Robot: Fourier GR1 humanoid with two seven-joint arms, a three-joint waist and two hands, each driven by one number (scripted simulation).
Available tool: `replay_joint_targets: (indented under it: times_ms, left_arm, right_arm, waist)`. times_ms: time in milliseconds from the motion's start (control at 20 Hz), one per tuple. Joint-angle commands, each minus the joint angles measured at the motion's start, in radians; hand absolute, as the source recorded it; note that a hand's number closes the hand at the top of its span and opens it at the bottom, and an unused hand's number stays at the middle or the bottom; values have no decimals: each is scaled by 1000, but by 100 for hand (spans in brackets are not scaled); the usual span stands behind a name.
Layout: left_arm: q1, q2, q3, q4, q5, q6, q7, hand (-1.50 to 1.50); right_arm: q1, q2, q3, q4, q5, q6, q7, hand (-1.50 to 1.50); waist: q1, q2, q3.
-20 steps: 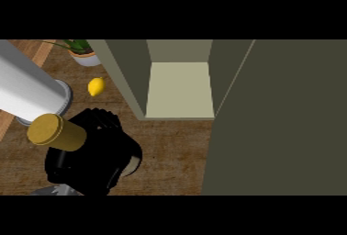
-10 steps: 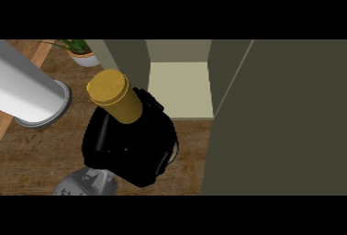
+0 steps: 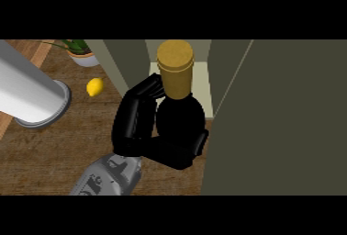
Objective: Pick up the wine, place it into the cabinet and close the cabinet
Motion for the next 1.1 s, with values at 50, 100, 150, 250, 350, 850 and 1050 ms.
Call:
replay_joint_targets:
  times_ms: [50,100,150,250,350,850,1050]
  left_arm:
    - [-125,-4,6,100,23,75,15,150]
    - [-143,-4,12,73,-2,83,42,150]
    - [-130,-4,39,134,4,39,-18,150]
    - [-108,-4,30,105,-19,40,10,150]
    - [-165,-4,-31,165,-28,138,-23,150]
    - [-142,-4,-63,276,160,176,-215,150]
    - [-103,-4,9,317,171,103,-260,150]
  right_arm:
    - [-10,11,22,-84,-30,-13,42,-150]
    - [-53,1,-23,-79,-71,-32,85,-150]
    - [59,17,19,-100,-40,8,-1,-150]
    - [31,4,-3,-73,-57,10,28,-150]
    - [42,9,30,-139,-29,0,57,-150]
    - [-74,-22,-61,-100,-101,-21,113,-150]
    - [-37,1,11,-86,-20,-19,84,-150]
  waist:
    - [0,1,0]
    - [2,0,0]
    - [-1,1,0]
    - [4,0,0]
    - [-4,0,0]
    - [-5,2,-1]
    - [3,1,-1]
